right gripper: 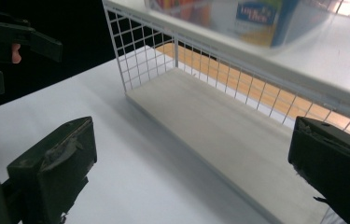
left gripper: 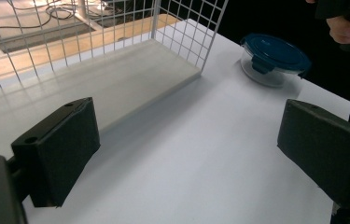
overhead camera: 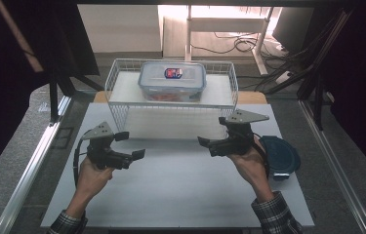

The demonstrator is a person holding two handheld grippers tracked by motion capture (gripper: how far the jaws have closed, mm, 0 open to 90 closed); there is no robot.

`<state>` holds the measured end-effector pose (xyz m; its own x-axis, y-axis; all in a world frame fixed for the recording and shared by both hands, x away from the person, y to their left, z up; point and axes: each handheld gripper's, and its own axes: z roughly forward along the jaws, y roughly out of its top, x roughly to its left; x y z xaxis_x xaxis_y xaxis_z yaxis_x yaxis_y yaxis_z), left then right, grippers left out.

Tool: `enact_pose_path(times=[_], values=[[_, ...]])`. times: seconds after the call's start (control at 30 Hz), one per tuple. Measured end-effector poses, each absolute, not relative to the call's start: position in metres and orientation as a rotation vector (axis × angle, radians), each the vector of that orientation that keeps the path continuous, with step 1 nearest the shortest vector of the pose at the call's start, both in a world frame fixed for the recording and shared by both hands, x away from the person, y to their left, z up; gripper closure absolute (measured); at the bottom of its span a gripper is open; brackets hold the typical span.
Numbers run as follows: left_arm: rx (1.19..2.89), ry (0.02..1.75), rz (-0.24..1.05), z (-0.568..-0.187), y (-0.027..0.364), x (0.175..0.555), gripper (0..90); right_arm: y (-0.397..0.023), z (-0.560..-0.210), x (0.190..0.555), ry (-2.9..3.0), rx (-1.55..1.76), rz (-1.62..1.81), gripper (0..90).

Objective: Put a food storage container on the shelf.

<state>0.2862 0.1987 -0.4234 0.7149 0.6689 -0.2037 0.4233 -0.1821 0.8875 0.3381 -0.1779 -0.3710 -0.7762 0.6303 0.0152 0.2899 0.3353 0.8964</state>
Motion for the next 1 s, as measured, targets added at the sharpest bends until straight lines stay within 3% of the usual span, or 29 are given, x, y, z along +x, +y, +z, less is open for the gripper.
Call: enact_pose_path(times=[1.0], values=[[1.875, 0.887, 0.352, -0.492, 0.203, 0.228, 5.6, -0.213, -0.449, 0.279, 2.288, 0.911, 1.307, 0.8]])
